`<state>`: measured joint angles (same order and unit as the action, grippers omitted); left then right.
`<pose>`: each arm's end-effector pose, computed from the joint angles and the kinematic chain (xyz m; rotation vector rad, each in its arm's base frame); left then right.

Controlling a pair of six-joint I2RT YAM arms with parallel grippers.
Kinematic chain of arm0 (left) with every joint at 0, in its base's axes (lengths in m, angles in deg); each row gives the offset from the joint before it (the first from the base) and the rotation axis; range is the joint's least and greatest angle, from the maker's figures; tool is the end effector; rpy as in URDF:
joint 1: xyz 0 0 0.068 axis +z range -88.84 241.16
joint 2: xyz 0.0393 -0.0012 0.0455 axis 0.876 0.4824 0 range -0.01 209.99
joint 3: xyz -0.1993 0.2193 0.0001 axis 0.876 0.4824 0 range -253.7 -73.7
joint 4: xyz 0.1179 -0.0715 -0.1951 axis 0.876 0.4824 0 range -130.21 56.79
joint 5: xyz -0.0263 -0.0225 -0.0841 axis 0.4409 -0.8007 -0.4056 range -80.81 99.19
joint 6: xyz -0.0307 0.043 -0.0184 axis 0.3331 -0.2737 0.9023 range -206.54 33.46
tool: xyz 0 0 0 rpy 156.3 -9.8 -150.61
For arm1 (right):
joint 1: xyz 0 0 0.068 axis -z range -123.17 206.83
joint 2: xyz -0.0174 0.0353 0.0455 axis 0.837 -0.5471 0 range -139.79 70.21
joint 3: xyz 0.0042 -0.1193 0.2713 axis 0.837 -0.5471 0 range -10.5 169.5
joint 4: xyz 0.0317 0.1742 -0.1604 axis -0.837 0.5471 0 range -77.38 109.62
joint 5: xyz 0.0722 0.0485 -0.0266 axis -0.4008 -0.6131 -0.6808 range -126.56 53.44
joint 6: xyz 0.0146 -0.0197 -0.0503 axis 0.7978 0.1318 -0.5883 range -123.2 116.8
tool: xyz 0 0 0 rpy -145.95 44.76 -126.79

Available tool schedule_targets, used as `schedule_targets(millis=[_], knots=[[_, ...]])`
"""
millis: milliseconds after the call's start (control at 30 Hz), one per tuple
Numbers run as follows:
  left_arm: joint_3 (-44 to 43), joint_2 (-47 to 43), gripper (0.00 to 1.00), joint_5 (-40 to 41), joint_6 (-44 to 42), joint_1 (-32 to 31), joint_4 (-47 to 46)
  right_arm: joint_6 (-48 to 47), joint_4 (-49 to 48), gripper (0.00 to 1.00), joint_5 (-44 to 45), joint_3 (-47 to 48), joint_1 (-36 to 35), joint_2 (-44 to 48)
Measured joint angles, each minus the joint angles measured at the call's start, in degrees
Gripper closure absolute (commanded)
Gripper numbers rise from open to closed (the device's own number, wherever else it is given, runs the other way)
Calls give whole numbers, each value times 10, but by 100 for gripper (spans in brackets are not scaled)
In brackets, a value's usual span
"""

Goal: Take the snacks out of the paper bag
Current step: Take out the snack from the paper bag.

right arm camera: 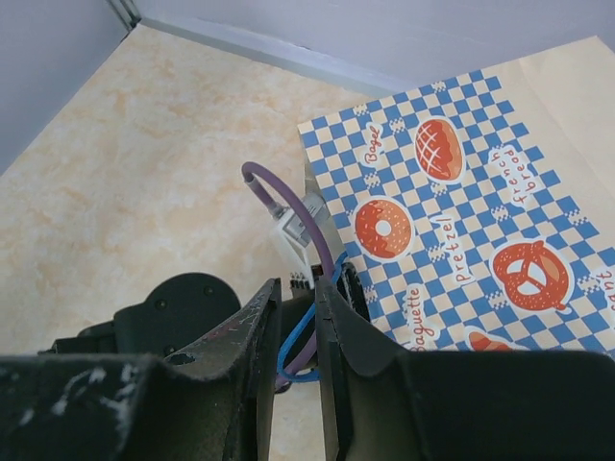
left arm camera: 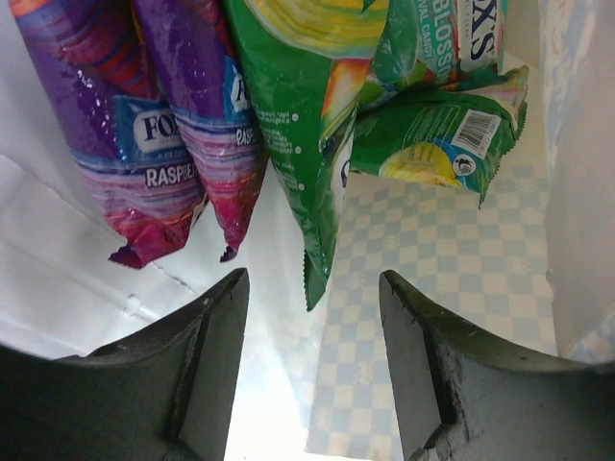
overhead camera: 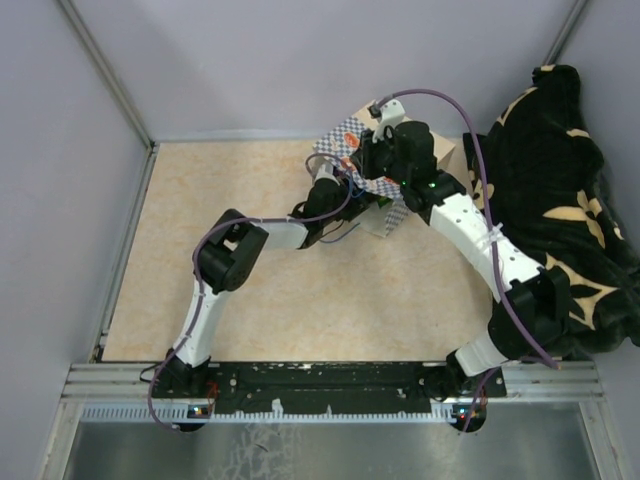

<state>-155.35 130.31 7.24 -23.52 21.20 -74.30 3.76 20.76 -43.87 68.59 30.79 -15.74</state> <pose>0.3873 -0.3262 0.1787 -0.3794 1.9937 -1.2490 0.2985 0.1513 0.4053 -0.3981 1.8190 0.5193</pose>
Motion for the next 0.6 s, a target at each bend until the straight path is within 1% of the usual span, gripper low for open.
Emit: schedule_targets(millis=[200,300,433,600], knots=[[-43,22,39,16,-1,-2,18,3,-1,78,-3,-9,5,12],[-67,33,42,22,-4,-2,29,6,-5,78,-5,-17,8,19],[-101,53,53,31,-14,-3,35,8,-10,78,-9,-27,10,29],[-108,65,67,42,-29,-3,37,8,-14,77,-10,-37,11,38]])
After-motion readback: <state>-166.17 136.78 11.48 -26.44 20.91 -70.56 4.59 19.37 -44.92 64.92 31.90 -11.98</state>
